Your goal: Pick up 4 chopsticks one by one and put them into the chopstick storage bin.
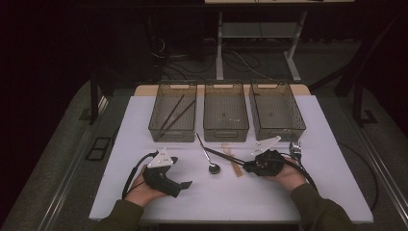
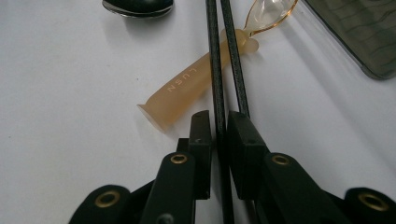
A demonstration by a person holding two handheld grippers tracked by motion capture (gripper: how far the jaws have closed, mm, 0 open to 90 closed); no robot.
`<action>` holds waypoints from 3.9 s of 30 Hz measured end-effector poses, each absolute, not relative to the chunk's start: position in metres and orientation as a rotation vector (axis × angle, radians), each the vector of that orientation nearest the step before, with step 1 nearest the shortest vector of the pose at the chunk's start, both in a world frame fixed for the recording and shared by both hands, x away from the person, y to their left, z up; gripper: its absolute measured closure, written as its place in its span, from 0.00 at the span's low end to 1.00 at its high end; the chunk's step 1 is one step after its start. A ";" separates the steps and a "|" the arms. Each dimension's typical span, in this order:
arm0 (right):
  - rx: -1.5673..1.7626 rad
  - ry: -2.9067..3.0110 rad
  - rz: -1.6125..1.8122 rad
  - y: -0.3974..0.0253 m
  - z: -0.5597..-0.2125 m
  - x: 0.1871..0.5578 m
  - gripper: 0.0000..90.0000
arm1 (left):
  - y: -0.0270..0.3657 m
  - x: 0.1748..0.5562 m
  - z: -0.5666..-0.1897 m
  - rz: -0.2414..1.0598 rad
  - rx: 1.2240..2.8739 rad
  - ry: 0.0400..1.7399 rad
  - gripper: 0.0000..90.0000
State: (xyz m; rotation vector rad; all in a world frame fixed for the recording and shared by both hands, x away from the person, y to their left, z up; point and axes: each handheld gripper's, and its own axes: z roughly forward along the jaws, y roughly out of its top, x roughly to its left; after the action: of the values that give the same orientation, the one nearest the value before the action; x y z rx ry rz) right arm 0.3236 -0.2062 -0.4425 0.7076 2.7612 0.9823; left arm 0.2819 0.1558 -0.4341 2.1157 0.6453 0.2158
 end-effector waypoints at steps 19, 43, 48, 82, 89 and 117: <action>0.659 2.750 1.000 -0.208 -0.438 0.320 0.95 | 0.157 0.283 -0.435 0.205 2.114 0.637 0.00; 0.790 2.630 1.219 -0.221 -0.417 0.318 0.95 | 0.157 0.280 -0.434 0.191 2.092 0.644 0.00; 0.823 2.598 1.235 -0.221 -0.410 0.317 0.95 | 0.160 0.280 -0.434 0.169 2.049 0.684 0.00; 0.958 2.467 1.301 -0.184 -0.376 0.352 0.95 | 0.158 0.279 -0.435 0.157 2.047 0.677 0.00; 0.973 2.447 1.307 -0.173 -0.370 0.362 0.95 | 0.159 0.279 -0.435 0.158 2.046 0.672 0.00; 1.032 2.371 1.356 -0.116 -0.350 0.406 0.95 | 0.158 0.279 -0.434 0.142 2.034 0.667 0.00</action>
State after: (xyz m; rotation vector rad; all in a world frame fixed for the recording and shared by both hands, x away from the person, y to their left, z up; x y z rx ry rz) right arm 0.4060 -0.1157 -0.3498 1.0325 2.3706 1.3560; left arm 0.2786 0.1583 -0.4337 2.0345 0.6671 0.1421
